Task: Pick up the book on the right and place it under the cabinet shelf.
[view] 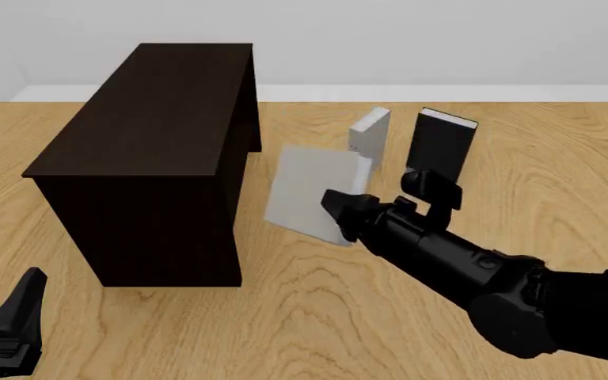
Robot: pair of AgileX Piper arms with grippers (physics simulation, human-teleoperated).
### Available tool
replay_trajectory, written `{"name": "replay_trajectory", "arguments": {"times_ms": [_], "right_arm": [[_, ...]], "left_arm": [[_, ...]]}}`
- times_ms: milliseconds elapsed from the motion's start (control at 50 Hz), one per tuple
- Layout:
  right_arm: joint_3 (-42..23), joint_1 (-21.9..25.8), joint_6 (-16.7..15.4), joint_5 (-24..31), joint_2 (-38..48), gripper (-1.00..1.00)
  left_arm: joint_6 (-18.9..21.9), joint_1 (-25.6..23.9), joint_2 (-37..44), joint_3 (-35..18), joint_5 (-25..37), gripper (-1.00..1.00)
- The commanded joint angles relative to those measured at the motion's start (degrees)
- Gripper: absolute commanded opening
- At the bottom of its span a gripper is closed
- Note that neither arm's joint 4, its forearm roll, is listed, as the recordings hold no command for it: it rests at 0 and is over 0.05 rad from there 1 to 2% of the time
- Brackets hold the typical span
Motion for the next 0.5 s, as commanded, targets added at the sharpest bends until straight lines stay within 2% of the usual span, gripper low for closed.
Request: {"name": "replay_trajectory", "arguments": {"times_ms": [20, 500], "right_arm": [[0.26, -1.09, 3.65, -5.23, 3.76, -1.00], [-0.30, -1.27, 8.50, -13.43, 10.54, -1.00]], "left_arm": [[0.00, 0.00, 0.00, 0.00, 0.00, 1.00], [0.00, 0.00, 0.00, 0.00, 0.00, 1.00]]}}
